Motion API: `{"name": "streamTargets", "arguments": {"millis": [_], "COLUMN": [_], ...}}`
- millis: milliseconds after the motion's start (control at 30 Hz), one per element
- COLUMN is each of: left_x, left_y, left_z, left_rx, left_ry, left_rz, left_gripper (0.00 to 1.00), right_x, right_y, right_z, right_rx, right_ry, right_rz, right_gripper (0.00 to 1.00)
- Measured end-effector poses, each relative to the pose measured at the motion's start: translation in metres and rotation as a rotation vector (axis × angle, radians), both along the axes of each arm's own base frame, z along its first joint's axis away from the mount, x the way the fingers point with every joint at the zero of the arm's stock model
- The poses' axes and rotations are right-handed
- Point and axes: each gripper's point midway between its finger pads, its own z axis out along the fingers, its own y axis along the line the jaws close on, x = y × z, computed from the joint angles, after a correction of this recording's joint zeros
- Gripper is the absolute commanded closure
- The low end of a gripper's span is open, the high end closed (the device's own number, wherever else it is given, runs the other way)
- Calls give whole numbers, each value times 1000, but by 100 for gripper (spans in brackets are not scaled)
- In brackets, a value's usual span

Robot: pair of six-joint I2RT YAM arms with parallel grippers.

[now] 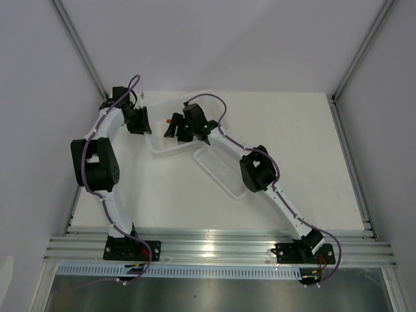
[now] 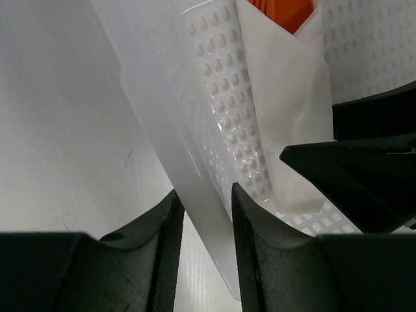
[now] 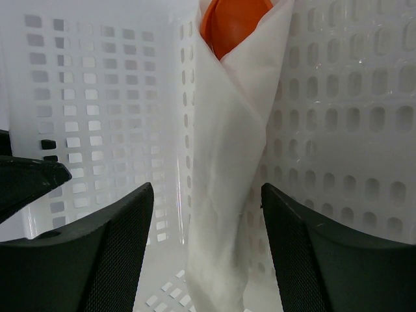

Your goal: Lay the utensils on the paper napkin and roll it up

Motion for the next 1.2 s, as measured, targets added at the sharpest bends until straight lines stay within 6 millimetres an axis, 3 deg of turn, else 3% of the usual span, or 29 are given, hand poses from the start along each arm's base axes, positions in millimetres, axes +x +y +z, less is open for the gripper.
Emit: {"name": "streamTargets", "arguments": {"millis": [133,233,333,633,1000,1200], "left_x": [2,8,10,13,15,16], "left_y": [-1,-3,-4,-5,-2,1], "left_z": [0,0,0,0,-1,-1], "left_rx": [-3,-8,-7,5,10,19], "left_ry": [-2,-10,-11,-22,-34,-35], "left_rz": [-3,-4,-7,-2,56,85], "left_gripper": [66,85,96,99,99,99], "right_x": [1,2,2,2,39,44], "right_y": [-1,-3,-4,-9,-48,-55], "right_z": [-1,-1,-2,-1,1,-1], "right_rx": [-4,-9,-13,-17,-48,-54], "right_ry": [-4,-4,-3,4,-27,-23], "right_rz": [-2,-7,-8,-12,-89,-101], "right_gripper": [28,28,28,27,27,31]}}
